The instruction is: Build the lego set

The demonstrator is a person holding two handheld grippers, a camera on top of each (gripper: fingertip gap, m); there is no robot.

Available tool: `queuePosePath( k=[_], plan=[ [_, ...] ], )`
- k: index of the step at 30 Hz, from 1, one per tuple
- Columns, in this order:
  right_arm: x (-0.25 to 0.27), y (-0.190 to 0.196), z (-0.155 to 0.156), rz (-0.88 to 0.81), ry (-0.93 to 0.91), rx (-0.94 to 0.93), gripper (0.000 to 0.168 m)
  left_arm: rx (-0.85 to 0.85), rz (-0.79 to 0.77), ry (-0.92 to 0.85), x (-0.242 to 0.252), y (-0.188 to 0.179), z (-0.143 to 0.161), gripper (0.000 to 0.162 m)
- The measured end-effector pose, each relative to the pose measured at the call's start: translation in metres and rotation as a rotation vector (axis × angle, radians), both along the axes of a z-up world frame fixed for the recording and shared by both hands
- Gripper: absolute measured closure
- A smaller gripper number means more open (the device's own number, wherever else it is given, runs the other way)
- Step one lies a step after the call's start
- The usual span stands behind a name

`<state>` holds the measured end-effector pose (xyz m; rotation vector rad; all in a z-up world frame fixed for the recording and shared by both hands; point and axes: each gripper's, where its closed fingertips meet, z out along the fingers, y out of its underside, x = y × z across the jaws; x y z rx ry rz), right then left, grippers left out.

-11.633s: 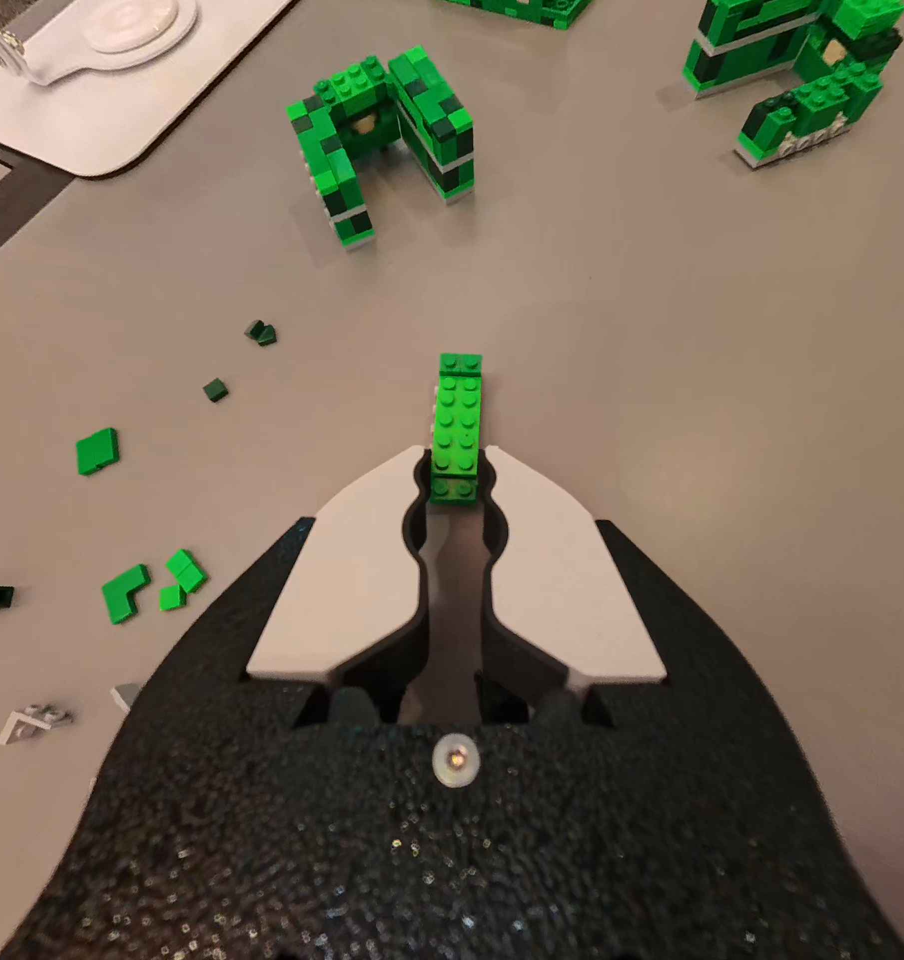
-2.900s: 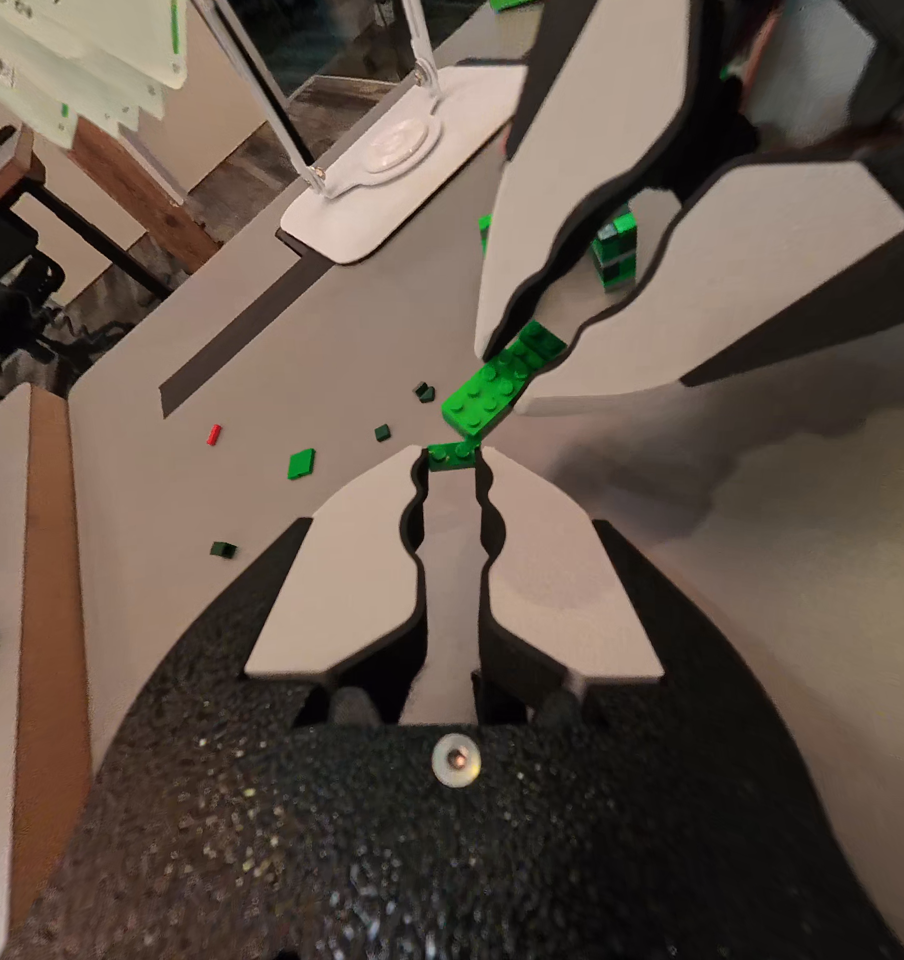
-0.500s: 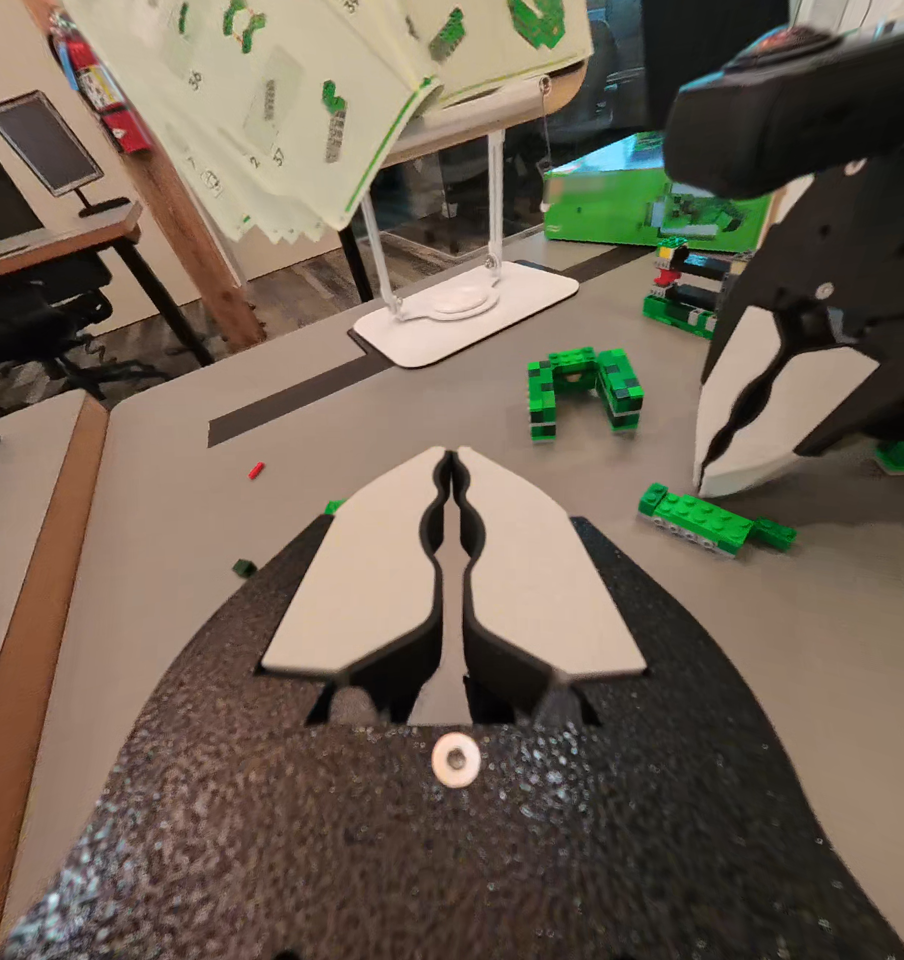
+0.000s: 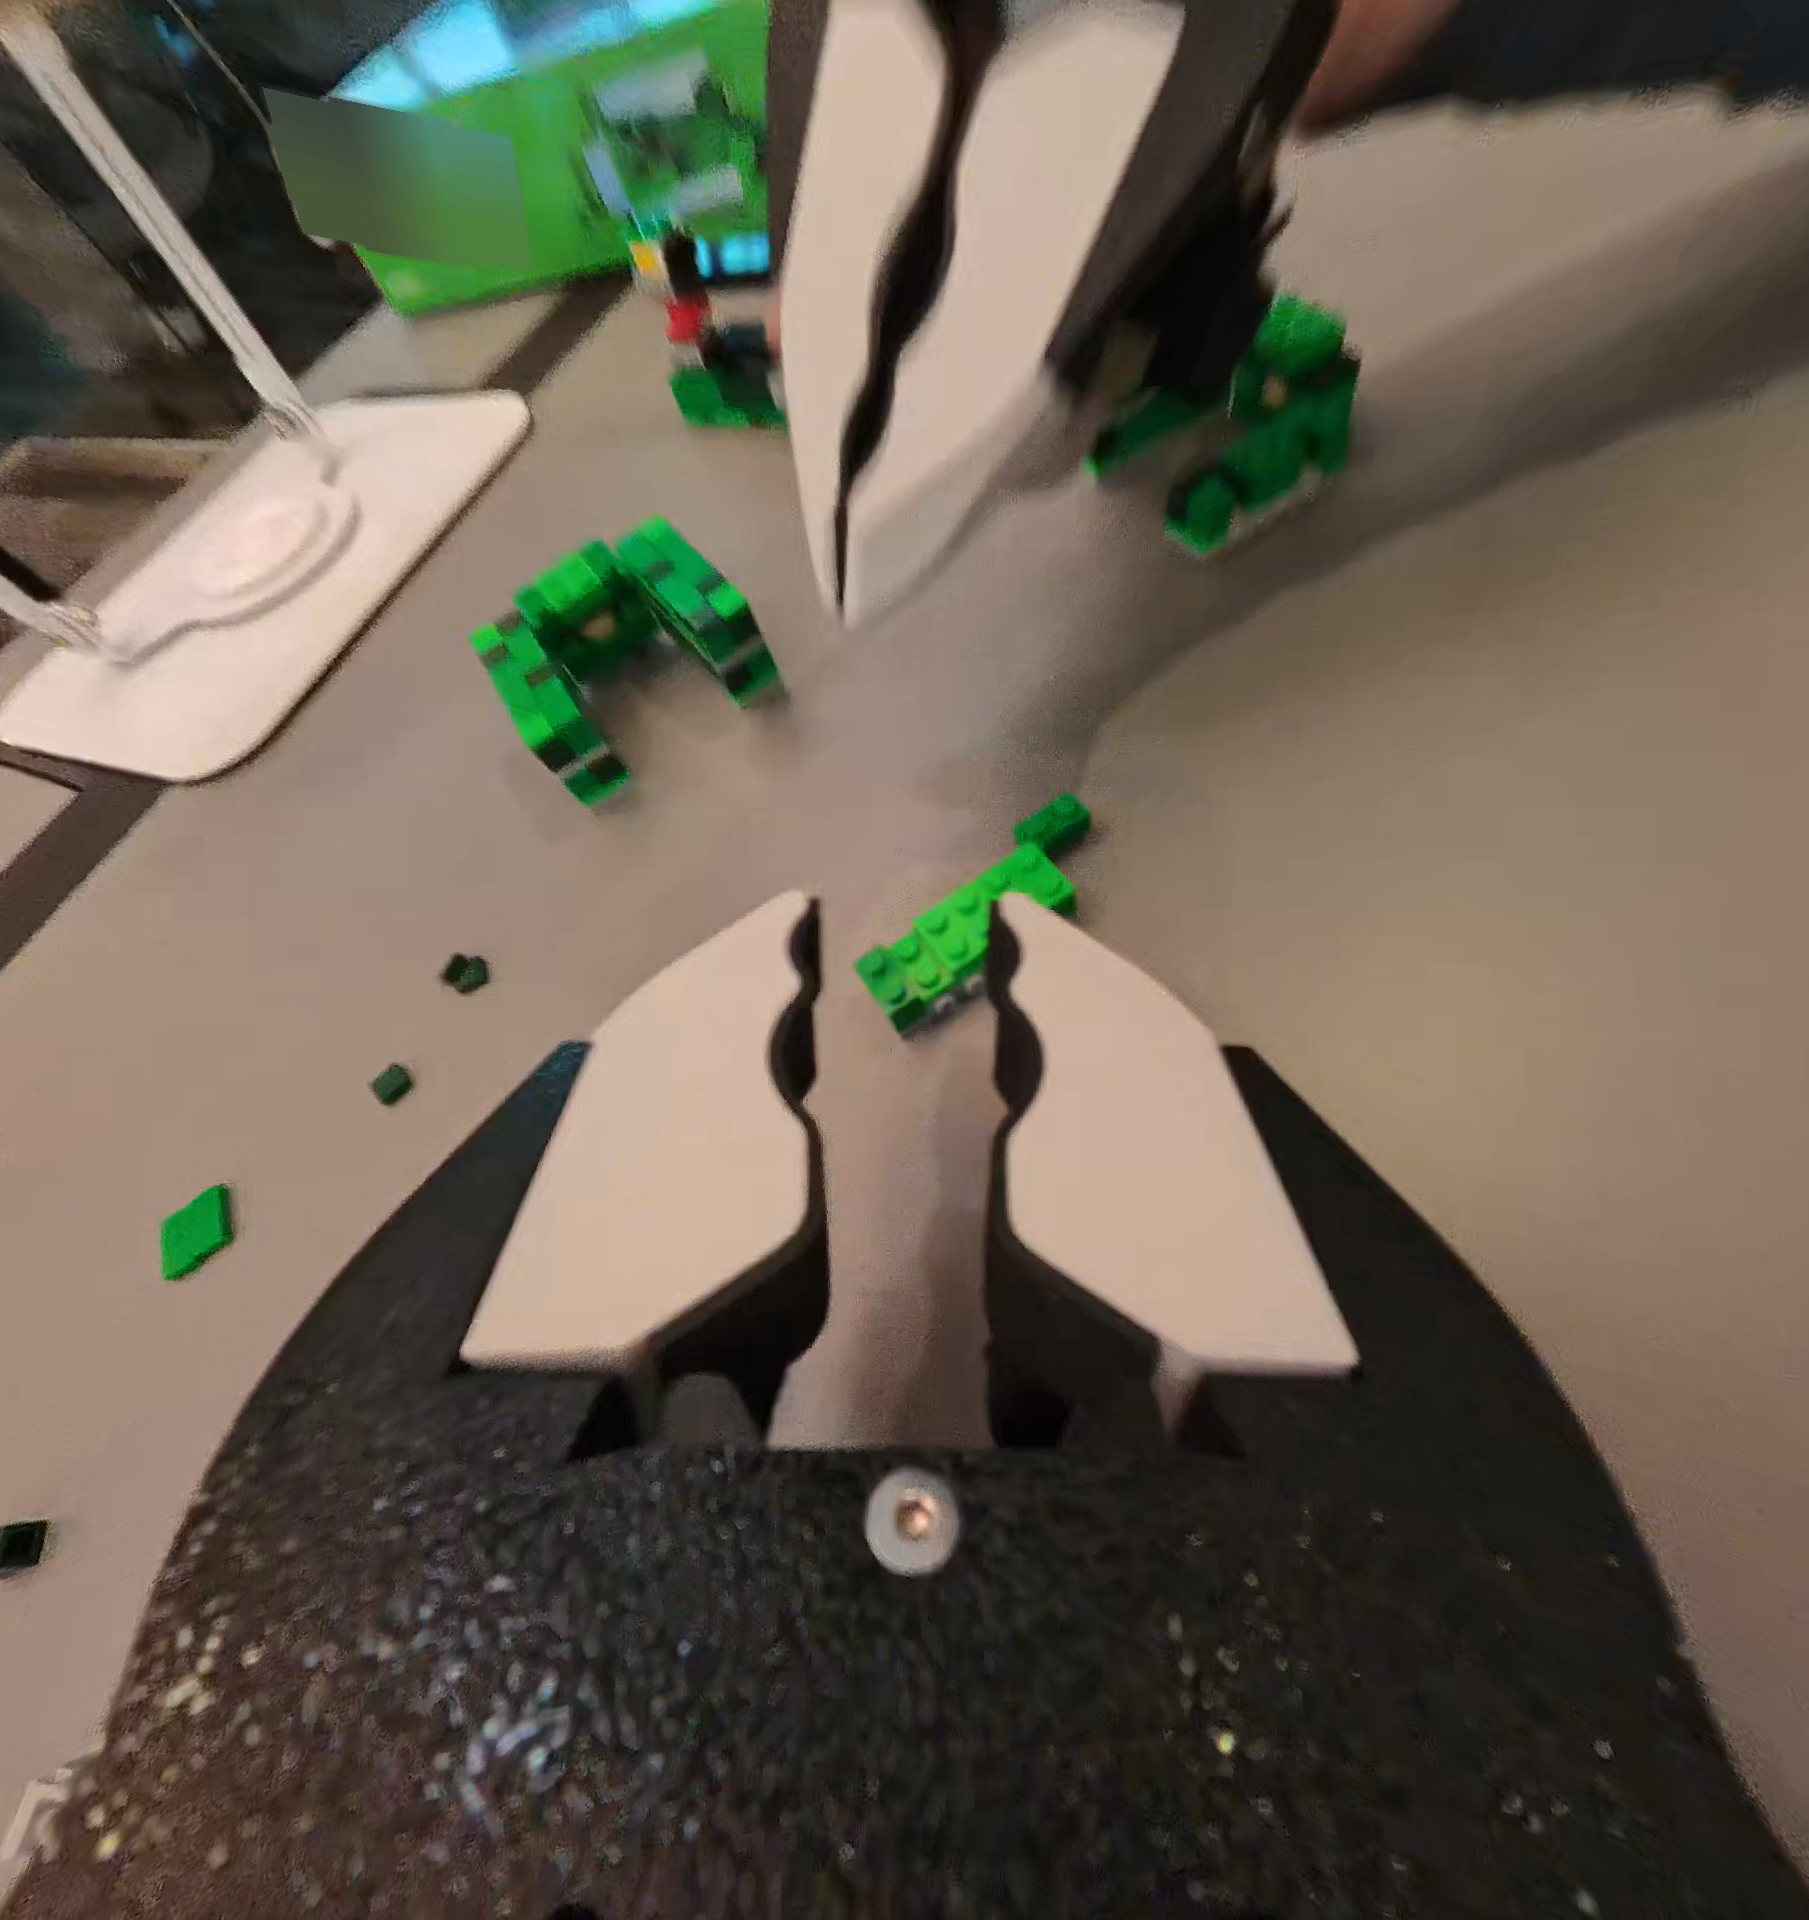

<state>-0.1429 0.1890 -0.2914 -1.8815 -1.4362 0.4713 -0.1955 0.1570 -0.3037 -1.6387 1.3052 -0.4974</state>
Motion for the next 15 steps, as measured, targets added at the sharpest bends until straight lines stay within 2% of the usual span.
queuePosePath(
  k=[3, 4, 10, 12, 15],
  plan=[
    [0.028, -0.001, 0.019, -0.038, 0.038, 0.164, 0.168, -0.023, -0.021, 0.106, 0.008, -0.001, -0.021, 0.111],
    [0.038, -0.001, 0.023, -0.054, 0.046, 0.202, 0.168, -0.026, -0.028, 0.126, 0.010, -0.002, -0.026, 0.109],
    [0.087, -0.002, 0.040, -0.137, 0.140, 0.309, 0.168, -0.045, -0.044, 0.154, 0.015, -0.001, -0.031, 0.122],
    [0.098, 0.001, 0.039, -0.173, 0.159, 0.316, 0.168, -0.063, -0.009, 0.185, 0.014, 0.002, -0.034, 0.131],
    [0.110, 0.006, 0.037, -0.228, 0.179, 0.341, 0.168, -0.103, 0.107, 0.216, 0.013, 0.009, -0.034, 0.132]
  ],
)
